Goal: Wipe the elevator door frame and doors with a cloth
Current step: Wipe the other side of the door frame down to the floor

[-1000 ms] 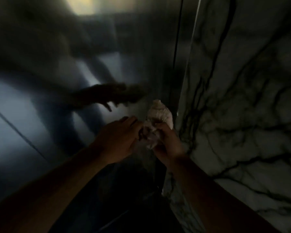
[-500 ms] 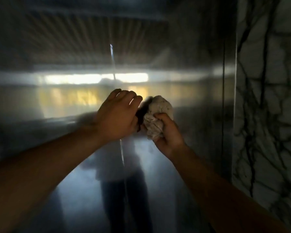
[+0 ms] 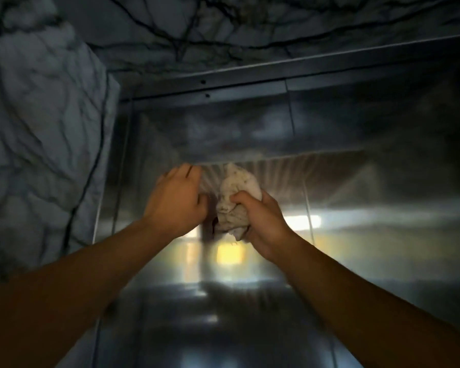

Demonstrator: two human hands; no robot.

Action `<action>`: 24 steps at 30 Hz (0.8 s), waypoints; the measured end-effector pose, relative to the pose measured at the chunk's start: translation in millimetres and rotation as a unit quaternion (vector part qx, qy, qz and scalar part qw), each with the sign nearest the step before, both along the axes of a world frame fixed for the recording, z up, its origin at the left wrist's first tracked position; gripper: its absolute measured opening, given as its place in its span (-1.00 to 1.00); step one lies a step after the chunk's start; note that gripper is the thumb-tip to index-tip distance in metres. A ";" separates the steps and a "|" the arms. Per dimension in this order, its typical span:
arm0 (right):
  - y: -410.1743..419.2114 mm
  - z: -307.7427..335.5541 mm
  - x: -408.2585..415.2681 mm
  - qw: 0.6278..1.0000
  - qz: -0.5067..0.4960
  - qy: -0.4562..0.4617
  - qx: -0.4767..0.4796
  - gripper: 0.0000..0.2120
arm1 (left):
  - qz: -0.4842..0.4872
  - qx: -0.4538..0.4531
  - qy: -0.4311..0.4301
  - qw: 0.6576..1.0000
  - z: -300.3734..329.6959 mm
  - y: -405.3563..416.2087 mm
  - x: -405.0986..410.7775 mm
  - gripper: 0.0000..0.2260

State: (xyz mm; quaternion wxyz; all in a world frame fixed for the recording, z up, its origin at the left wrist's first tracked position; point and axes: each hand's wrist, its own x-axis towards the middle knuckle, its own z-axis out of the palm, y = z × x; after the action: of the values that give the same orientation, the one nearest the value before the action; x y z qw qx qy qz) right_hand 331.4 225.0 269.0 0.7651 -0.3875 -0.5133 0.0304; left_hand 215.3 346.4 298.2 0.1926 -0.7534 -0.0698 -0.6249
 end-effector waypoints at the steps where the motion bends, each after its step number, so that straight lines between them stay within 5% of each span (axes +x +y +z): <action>1: 13.0 15.4 1.6 0.999 0.017 -0.023 0.018 -0.77 | 0.020 0.001 -0.007 1.000 9.7 12.5 -1.7 -0.62; 7: 72.7 91.2 12.1 0.991 0.014 -0.130 0.028 -0.72 | 0.129 -0.001 -0.030 0.991 60.4 72.9 -3.2 -0.62; 12: 113.0 163.8 12.7 0.957 -0.111 -0.263 0.053 -0.72 | 0.211 0.009 -0.042 0.977 111.8 104.8 -5.4 -0.62; 15: 136.9 201.7 5.1 0.882 -0.236 -0.401 0.072 -0.57 | 0.225 -0.001 -0.071 0.972 121.4 126.6 -4.4 -0.65; 21: 182.1 275.8 -34.1 0.636 -0.532 -0.559 0.006 -0.50 | 0.326 0.050 -0.043 0.943 141.0 172.8 -24.2 -0.72; 24: 202.7 300.7 -48.1 0.603 -0.592 -0.535 0.007 -0.59 | 0.354 0.079 -0.029 0.931 147.2 182.3 -25.0 -0.71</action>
State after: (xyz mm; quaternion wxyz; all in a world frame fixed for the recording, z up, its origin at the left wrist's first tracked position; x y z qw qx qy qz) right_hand 283.3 427.7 569.6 0.2067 -0.5486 -0.4898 -0.6453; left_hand 190.4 528.6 445.4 0.4586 -0.6436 -0.2877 -0.5411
